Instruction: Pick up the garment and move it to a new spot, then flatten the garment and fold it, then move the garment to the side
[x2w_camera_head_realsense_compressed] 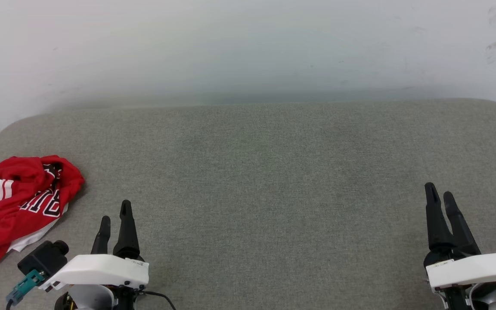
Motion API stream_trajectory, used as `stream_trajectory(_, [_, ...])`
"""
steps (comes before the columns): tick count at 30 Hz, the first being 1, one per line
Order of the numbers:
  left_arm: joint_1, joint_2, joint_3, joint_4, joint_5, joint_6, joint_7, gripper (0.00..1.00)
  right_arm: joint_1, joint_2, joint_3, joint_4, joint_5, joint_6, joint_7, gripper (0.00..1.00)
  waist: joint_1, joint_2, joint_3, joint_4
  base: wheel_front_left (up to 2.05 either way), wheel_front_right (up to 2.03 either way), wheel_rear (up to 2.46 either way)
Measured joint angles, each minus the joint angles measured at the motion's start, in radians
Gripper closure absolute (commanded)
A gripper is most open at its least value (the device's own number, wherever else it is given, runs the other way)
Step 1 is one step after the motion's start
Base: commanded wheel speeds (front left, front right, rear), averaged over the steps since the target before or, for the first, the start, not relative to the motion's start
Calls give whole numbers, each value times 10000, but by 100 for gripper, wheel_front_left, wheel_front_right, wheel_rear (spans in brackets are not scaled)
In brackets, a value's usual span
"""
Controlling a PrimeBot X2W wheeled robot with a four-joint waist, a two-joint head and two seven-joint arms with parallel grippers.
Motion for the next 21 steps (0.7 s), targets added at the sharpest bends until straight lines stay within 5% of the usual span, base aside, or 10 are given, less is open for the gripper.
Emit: stream_trajectory(21, [239, 4, -468, -384, 2583, 451, -598, 0, 318, 0, 150, -27, -2516, 0, -581, 0, 0, 0, 42, 27, 0, 0, 0])
